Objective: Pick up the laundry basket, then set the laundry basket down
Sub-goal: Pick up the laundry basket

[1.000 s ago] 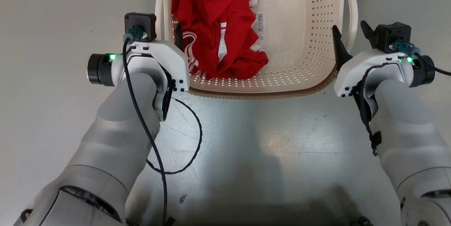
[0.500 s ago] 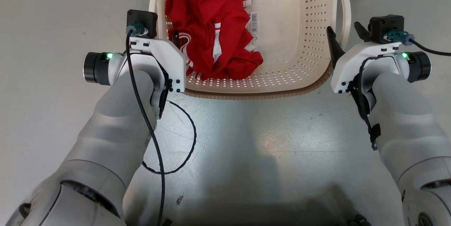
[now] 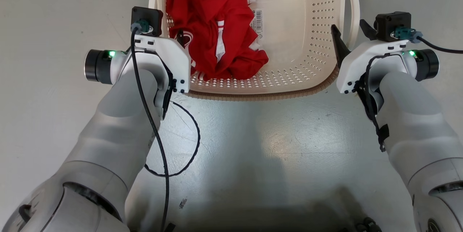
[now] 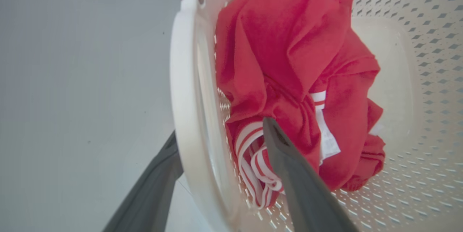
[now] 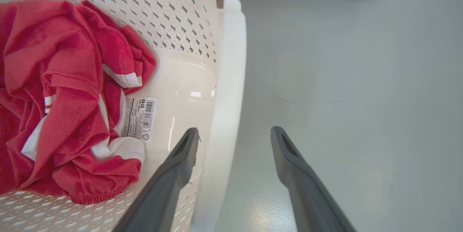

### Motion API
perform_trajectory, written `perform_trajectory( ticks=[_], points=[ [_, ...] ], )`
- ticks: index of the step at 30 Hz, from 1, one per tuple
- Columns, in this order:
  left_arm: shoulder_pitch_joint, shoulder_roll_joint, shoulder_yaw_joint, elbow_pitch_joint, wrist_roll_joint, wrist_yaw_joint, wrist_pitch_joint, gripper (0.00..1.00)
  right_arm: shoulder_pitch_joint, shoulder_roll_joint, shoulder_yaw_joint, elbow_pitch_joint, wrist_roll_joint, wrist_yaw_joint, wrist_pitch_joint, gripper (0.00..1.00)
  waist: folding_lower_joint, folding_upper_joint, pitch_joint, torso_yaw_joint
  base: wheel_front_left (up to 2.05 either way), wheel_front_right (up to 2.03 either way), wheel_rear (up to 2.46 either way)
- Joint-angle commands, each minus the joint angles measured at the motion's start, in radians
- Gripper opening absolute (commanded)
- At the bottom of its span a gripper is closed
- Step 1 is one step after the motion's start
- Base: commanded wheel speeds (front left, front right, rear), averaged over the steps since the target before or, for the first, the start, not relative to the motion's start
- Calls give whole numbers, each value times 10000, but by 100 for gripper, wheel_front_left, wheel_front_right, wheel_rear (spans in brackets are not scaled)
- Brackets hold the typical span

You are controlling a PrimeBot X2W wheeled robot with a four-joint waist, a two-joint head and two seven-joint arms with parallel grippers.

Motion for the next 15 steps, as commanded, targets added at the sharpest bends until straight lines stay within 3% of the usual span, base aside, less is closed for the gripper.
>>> perform_trajectory(
  ticks=[1,9,10,14,15],
  points=[
    [-92,223,64,-18,-78,19,-3,100,198,195,185,-3,120,62,21,100,0,0,8,1,0,0,0],
    [-174,223,-164,31,-202,22,-34,100,187,195,567,17,548,62,-65,100,0,0,60,7,0,0,0],
    [-183,223,-192,41,-213,21,-39,96,180,195,614,19,604,62,-75,100,0,0,70,4,0,0,0],
    [-235,223,-326,70,-231,15,-58,96,148,195,803,24,849,62,-111,91,0,0,132,-3,0,0,0],
    [-248,223,-363,73,-232,14,-60,95,144,195,856,25,904,62,-116,81,0,0,151,-6,0,0,0]
  ],
)
